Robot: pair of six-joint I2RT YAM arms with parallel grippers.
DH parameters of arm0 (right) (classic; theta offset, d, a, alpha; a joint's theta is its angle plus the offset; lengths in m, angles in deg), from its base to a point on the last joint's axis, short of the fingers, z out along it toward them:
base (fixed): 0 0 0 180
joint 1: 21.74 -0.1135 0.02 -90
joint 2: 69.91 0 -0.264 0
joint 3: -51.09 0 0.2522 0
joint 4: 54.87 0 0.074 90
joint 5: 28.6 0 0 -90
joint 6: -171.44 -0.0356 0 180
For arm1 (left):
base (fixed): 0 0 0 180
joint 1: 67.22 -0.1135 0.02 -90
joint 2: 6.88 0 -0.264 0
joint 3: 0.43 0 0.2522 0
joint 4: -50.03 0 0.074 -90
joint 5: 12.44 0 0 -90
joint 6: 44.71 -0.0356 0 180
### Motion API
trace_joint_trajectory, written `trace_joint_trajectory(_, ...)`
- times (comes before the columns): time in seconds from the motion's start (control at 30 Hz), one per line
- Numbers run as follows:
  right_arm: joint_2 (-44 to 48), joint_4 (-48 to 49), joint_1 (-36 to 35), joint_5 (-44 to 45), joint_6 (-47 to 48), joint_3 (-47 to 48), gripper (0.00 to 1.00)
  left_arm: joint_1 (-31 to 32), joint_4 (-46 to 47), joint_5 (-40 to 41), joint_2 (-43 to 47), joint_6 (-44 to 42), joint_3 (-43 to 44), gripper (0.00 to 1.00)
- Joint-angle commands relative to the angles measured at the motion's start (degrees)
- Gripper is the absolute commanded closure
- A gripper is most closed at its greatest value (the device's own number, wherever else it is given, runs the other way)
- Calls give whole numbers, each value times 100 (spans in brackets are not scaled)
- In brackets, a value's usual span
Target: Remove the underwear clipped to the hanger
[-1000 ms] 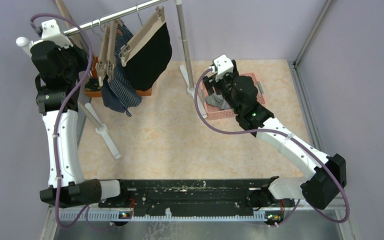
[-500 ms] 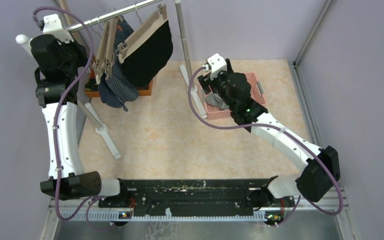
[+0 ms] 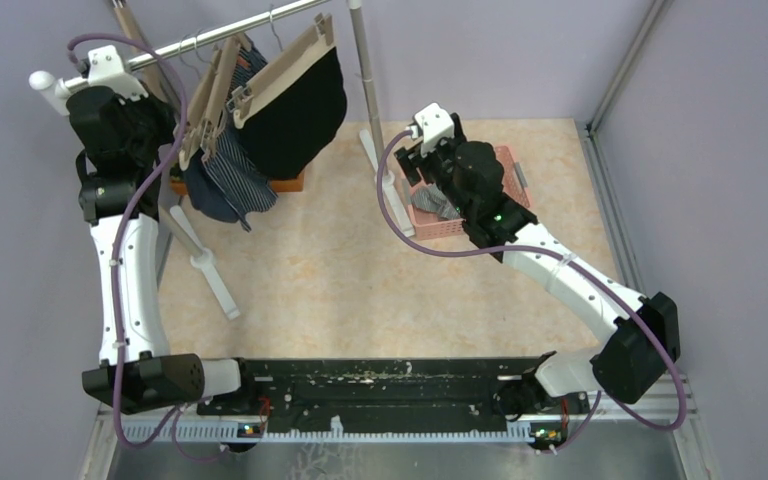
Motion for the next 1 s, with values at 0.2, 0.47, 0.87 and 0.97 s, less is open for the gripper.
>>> trace_joint_trajectory(0.2,65,102,36,-168,-31,214,28,-131,-81,-68,122,238,-118,100)
trace_joint_trajectory(0.47,188,153,-7,-264,-109,100,29,-200,-342,208,-274,229,757,100)
trace_joint_trajectory(0.87,169,119,-17,-248,-35,151,29,-249,-809,306,-287,287,702,98)
trace_joint_trajectory(0.97,126,127,-17,-289,-21,188,29,-251,-896,319,-164,295,521,97)
